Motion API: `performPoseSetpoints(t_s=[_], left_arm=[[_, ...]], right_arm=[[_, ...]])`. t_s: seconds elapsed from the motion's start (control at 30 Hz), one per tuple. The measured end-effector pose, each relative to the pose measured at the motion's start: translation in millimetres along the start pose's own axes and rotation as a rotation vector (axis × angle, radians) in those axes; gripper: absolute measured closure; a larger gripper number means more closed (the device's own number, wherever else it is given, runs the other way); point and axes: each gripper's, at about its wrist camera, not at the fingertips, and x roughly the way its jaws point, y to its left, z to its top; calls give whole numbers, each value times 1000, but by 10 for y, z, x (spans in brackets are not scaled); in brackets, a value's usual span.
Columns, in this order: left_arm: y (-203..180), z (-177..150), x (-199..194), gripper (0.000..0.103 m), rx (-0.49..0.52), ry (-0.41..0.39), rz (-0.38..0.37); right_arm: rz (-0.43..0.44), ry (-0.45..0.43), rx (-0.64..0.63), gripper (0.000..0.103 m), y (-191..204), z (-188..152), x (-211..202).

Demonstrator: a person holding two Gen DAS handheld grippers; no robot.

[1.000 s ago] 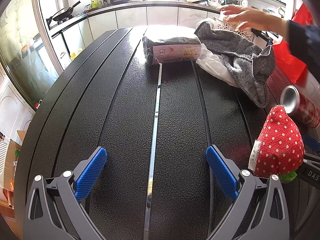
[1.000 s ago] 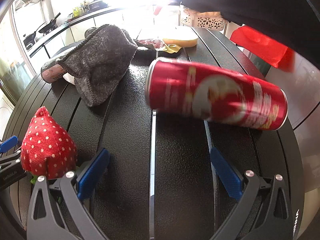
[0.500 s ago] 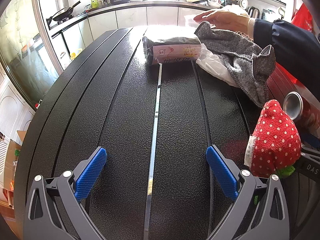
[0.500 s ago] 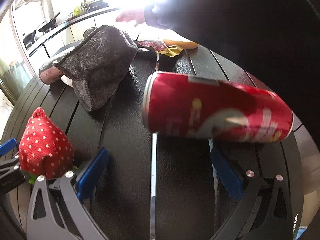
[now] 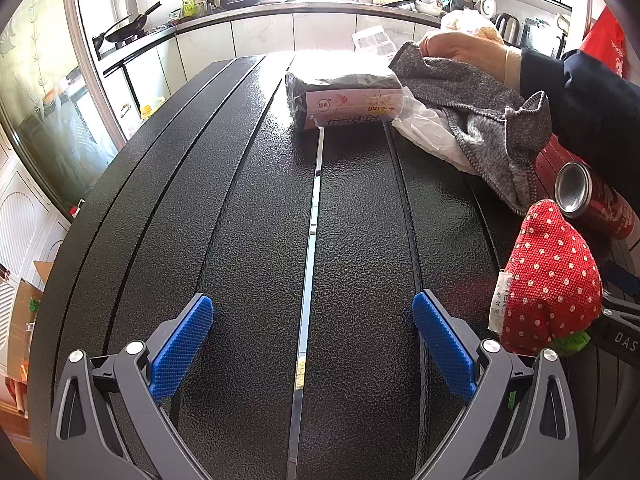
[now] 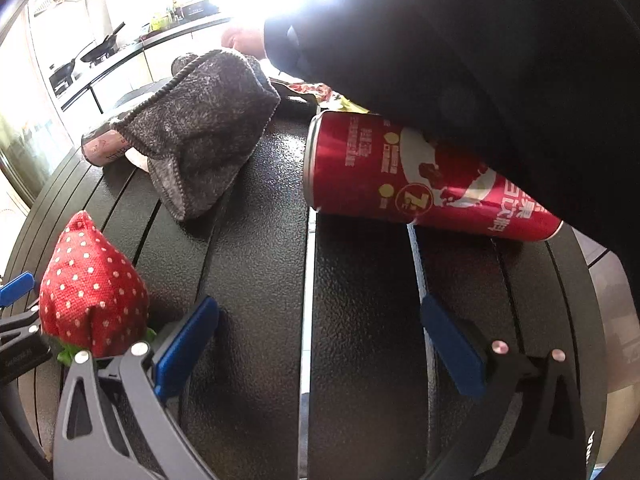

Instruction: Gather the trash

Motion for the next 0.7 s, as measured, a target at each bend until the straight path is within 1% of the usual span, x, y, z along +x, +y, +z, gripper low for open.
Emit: performPoseSetpoints(t_s=[0.7], left_arm=[[-2, 1, 0, 7, 0, 0, 0]], right_arm=[[1, 1, 1, 2, -6, -6, 6]])
